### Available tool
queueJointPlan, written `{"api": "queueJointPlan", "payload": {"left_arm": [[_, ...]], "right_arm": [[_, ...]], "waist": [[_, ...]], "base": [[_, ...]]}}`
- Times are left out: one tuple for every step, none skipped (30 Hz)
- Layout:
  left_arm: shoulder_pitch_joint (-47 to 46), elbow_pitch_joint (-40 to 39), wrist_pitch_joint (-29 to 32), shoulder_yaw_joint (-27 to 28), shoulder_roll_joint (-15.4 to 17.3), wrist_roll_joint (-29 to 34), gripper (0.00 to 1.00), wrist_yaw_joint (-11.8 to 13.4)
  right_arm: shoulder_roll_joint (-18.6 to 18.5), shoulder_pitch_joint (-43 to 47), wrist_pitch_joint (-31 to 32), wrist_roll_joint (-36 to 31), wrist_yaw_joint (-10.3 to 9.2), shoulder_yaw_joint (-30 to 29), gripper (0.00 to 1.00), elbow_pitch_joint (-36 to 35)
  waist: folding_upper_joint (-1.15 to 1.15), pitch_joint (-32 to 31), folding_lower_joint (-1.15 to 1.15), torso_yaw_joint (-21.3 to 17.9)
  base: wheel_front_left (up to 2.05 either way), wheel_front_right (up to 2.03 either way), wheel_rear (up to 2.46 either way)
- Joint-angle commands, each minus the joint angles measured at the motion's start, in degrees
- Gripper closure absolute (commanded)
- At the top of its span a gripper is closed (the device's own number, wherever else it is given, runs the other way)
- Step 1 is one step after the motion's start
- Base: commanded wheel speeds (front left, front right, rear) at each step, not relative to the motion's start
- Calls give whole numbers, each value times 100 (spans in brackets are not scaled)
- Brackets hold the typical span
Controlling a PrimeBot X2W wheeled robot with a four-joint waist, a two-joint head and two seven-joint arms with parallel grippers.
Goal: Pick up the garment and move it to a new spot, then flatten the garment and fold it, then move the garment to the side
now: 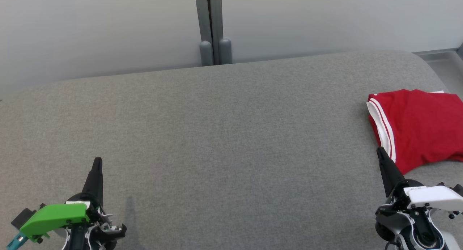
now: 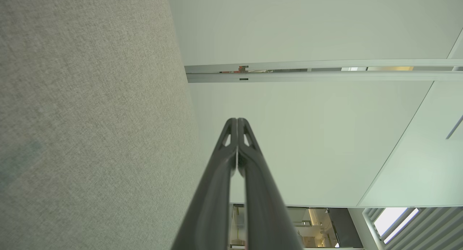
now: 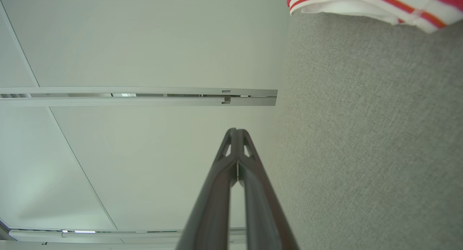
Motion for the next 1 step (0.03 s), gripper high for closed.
{"api": "queueJointPlan", "payload": {"left_arm": [[-52, -7, 17, 12, 40, -20, 100, -35]], "right_arm": [[-30, 58, 19, 18, 0, -8, 100, -17]], "waist": [[0, 0, 0, 0]], "base": [[0, 0, 0]]}}
